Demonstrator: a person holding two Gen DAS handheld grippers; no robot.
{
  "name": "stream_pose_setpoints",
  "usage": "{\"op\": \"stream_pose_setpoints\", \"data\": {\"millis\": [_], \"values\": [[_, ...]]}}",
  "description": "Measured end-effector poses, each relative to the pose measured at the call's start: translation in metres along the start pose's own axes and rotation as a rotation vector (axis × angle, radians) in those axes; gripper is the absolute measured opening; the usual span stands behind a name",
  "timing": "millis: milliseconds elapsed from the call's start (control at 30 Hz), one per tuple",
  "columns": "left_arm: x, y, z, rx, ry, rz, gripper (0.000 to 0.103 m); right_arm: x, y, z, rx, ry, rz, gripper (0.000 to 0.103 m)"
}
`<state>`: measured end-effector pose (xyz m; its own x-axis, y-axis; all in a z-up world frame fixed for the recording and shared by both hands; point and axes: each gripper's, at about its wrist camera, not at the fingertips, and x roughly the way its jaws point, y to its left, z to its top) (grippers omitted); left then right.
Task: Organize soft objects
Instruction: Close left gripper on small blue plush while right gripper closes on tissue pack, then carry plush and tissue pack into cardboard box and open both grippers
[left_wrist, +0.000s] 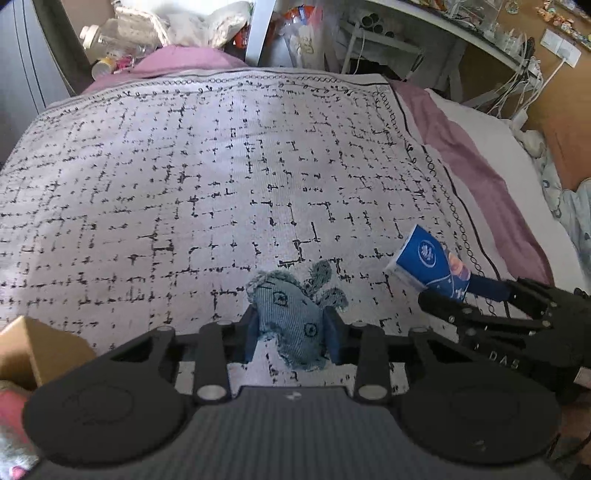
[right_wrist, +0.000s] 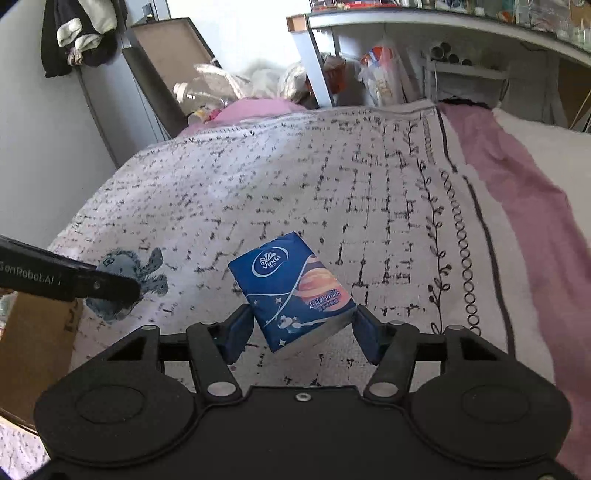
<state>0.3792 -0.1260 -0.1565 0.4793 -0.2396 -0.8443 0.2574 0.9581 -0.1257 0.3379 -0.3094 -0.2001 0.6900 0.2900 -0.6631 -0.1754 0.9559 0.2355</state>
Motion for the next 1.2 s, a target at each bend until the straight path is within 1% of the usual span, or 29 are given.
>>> {"op": "stream_pose_setpoints", "data": {"millis": [267, 467, 567, 767, 1200], "values": [[-0.042, 0.007, -0.008, -0.011, -0.051, -0.002, 0.035, -0.033, 0.023, 0.010, -0.007, -0.029, 0.013, 0.058], [-0.075, 0.019, -0.019, -0.055, -0.099, 0.000, 0.035, -0.057, 0.040, 0.019, -0.015, -0.059, 0.020, 0.058], [-0.091, 0.024, -0.025, -0.062, -0.122, -0.001, 0.035, -0.068, 0.048, 0.020, -0.024, -0.071, 0.011, 0.058], [-0.121, 0.034, -0.036, -0.067, -0.174, 0.002, 0.035, -0.084, 0.065, 0.020, -0.034, -0.086, 0.013, 0.058], [-0.166, 0.062, -0.069, -0.089, -0.248, 0.006, 0.035, -0.109, 0.106, 0.015, -0.081, -0.102, 0.035, 0.058]]}}
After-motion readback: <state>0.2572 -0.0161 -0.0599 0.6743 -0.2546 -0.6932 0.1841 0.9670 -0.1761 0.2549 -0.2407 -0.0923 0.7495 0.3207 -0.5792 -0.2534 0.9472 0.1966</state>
